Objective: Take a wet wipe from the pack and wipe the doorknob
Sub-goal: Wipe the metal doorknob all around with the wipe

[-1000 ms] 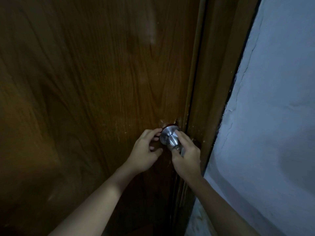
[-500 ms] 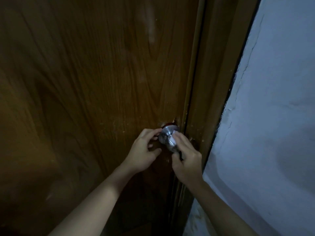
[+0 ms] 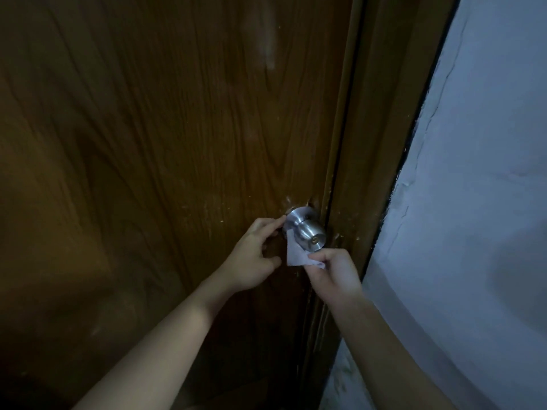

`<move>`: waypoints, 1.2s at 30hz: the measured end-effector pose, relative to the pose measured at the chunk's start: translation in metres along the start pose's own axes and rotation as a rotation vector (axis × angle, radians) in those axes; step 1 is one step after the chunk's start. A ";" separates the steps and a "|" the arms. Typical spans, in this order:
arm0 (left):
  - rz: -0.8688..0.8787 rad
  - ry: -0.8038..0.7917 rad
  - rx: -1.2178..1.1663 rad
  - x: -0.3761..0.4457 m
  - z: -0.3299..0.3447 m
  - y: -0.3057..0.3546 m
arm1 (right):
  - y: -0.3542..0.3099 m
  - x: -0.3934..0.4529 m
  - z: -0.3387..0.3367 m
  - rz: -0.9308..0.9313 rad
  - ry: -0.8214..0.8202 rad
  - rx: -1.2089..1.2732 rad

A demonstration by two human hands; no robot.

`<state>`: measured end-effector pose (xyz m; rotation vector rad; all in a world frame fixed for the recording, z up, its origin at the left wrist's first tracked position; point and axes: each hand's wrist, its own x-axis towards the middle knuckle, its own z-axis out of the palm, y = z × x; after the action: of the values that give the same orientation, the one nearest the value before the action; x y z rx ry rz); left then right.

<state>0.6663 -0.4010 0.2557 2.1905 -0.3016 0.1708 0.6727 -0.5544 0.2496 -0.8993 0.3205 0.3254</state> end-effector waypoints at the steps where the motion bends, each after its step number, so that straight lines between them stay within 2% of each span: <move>1: 0.001 -0.007 0.005 0.000 0.000 -0.001 | -0.002 0.002 0.003 0.015 0.041 0.014; 4: -0.008 -0.021 0.012 0.000 0.000 -0.002 | -0.005 0.005 0.000 0.027 -0.005 -0.001; 7: -0.003 -0.022 0.021 0.000 -0.001 -0.001 | -0.006 0.004 -0.001 0.021 -0.037 0.134; 10: -0.009 -0.025 0.025 0.000 0.000 -0.001 | -0.003 0.001 -0.008 0.068 -0.173 0.222; 13: 0.000 -0.002 -0.014 -0.002 0.001 -0.001 | 0.004 -0.010 -0.016 0.054 -0.291 -0.039; 15: -0.016 0.130 -0.101 -0.009 0.006 0.001 | 0.011 -0.014 -0.019 0.026 -0.307 -0.104; 17: -0.113 0.279 -0.267 -0.020 0.014 0.007 | 0.015 -0.018 -0.021 -0.089 -0.312 -0.185; 18: -0.169 0.281 -0.400 -0.026 0.018 0.009 | 0.015 -0.020 -0.021 -0.175 -0.295 -0.260; 21: -0.260 0.070 -0.737 -0.037 0.029 0.019 | 0.015 -0.027 -0.013 -0.389 -0.277 -0.495; 23: -0.241 0.056 -0.782 -0.037 0.034 0.025 | 0.015 -0.027 -0.009 -0.503 -0.218 -0.623; 25: -0.269 0.186 -0.769 -0.033 0.037 0.028 | 0.013 -0.025 -0.008 -0.626 -0.180 -0.761; 28: -0.421 0.373 -0.828 -0.029 0.035 0.028 | 0.003 -0.021 -0.012 -0.852 -0.090 -0.909; 30: -0.548 0.445 -0.710 -0.027 0.030 0.023 | -0.008 -0.014 -0.017 -0.973 -0.015 -0.936; 33: -0.725 0.415 -0.540 -0.024 0.029 0.017 | -0.020 0.000 -0.020 -0.839 -0.143 -1.020; 36: -0.744 0.223 -0.665 -0.016 0.037 0.026 | -0.026 0.008 -0.024 -0.646 -0.294 -0.945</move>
<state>0.6441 -0.4435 0.2497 1.4780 0.5198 -0.0953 0.6867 -0.5875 0.2507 -1.7895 -0.4501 -0.0215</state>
